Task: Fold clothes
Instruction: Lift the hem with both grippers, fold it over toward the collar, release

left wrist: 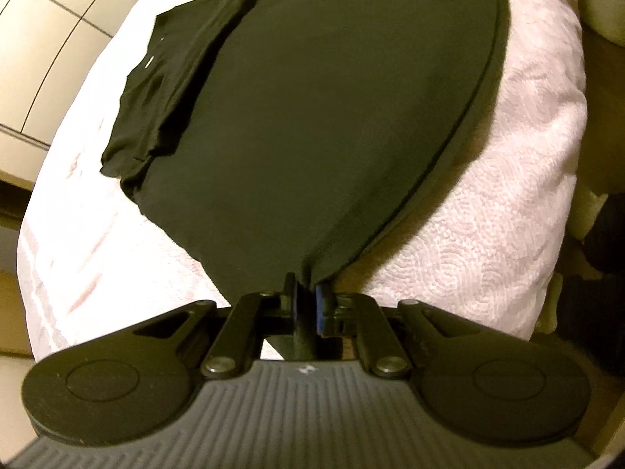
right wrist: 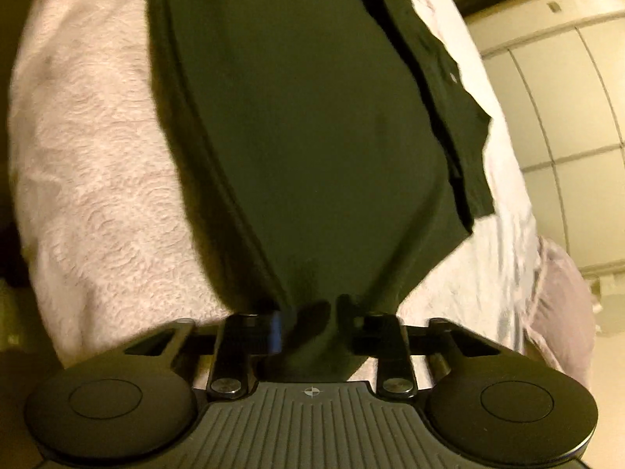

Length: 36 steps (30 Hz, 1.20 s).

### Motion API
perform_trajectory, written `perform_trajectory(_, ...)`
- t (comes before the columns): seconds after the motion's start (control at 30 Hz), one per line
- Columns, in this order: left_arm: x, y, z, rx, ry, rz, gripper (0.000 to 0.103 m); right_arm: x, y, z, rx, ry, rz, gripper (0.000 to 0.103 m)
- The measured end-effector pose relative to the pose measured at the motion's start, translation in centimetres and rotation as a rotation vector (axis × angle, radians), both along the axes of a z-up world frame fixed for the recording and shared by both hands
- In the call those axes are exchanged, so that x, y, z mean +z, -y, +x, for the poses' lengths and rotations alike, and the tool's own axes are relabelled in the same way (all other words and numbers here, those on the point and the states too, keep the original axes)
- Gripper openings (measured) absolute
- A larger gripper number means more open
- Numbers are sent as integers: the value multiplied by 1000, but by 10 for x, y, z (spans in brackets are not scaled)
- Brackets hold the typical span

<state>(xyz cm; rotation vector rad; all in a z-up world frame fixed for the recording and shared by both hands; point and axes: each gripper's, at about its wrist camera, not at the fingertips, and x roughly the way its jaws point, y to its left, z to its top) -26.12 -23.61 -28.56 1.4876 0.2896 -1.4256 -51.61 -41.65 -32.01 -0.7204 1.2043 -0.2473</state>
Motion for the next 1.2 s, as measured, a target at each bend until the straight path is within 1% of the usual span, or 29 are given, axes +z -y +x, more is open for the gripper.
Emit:
perform_trajectory(0.03,1,-1,0,-22,6,3,5,4,1,-1,4,-3,19,2)
perform_trajectory(0.13,8,-16,-5,-137,41,9,4,18,4,-5,-19,3,71,1)
perform_trajectory(0.23,16,-36,-7,-200,53,10,2,36,-7,-21,16,-13,79,1)
perform_trajectory(0.43,47,-58,-7,-149,7,11,2,82,-27,-36,11,-11,134,1)
perform_trajectory(0.5,57,-70,-13,-146,-15,25,2,94,-30,-38,22,-28,159,1)
perform_trajectory(0.6,67,-94,-26,-144,-63,68,2,107,-42,-55,29,-63,196,1)
perform_trajectory(0.77,79,-139,-54,-135,-140,139,2,125,-72,-97,51,-133,254,1)
perform_trajectory(0.87,86,-156,-64,-104,-185,192,2,133,-89,-118,67,-169,302,1)
perform_trajectory(0.97,97,-153,-67,-97,-196,208,2,142,-88,-126,65,-177,344,1)
perform_trajectory(1.0,103,-144,-60,-74,-204,201,2,148,-82,-124,65,-168,347,1)
perform_trajectory(1.07,116,-114,-40,-30,-199,165,2,164,-64,-115,65,-132,334,1)
perform_trajectory(1.2,138,-43,8,31,-167,72,2,206,-9,-79,95,-12,247,1)
